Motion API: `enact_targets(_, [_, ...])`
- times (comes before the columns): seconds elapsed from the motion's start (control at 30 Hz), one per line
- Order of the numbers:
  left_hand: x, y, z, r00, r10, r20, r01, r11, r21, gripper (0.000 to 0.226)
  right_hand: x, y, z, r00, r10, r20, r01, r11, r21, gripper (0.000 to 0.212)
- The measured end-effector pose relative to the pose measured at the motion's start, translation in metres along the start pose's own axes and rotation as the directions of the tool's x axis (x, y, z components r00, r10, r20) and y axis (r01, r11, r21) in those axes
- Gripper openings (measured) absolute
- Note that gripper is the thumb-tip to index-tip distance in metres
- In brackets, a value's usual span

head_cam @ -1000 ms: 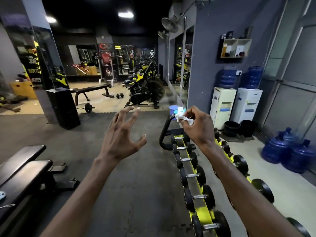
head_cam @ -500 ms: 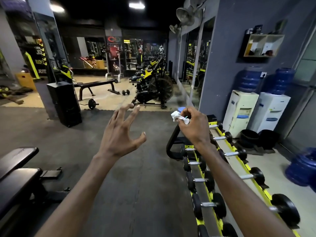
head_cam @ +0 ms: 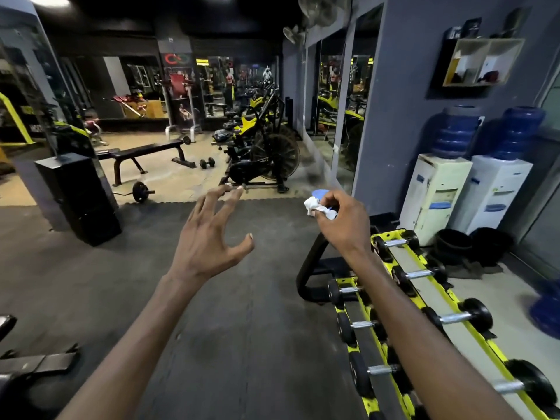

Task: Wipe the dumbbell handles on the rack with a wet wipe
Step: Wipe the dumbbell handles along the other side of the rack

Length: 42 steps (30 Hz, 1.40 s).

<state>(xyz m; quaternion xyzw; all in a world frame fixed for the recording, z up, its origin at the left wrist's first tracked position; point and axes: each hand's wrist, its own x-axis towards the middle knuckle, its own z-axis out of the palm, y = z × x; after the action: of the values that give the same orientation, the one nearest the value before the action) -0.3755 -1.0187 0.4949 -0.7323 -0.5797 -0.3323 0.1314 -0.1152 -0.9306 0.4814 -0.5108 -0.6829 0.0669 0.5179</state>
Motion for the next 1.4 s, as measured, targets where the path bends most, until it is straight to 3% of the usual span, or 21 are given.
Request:
enact_targets(0.47, [0.21, -0.056, 0.223, 0.997, 0.007, 0.075, -0.001, 0.997, -0.079, 0.087, 0.187, 0.196, 0.121, 0.993, 0.109, 0.04, -0.108, 0.994, -0.013, 0.017])
enact_targets(0.8, [0.321, -0.098, 0.415, 0.951, 0.184, 0.248, -0.111, 0.953, -0.282, 0.09, 0.224, 0.344, 0.19, 0.931, 0.361, -0.049, -0.364, 0.914, -0.182, 0.019])
enact_targets(0.97, [0.366, -0.106, 0.509, 0.855, 0.342, 0.39, -0.147, 0.881, -0.45, 0.09, 0.214, 0.396, 0.206, 0.834, 0.519, -0.187, -0.551, 0.799, -0.24, 0.019])
enact_targets(1.17, [0.39, -0.093, 0.618, 0.683, 0.549, 0.482, -0.184, 0.768, -0.613, 0.084, 0.171, 0.44, 0.215, 0.631, 0.688, -0.359, -0.773, 0.599, -0.21, 0.021])
enact_targets(1.3, [0.384, -0.068, 0.68, 0.564, 0.658, 0.499, -0.229, 0.705, -0.671, 0.082, 0.139, 0.478, 0.221, 0.522, 0.742, -0.42, -0.85, 0.49, -0.191, 0.021])
enact_targets(1.4, [0.369, -0.055, 0.736, 0.471, 0.712, 0.521, -0.229, 0.669, -0.707, 0.081, 0.115, 0.512, 0.235, 0.402, 0.791, -0.461, -0.912, 0.391, -0.124, 0.024])
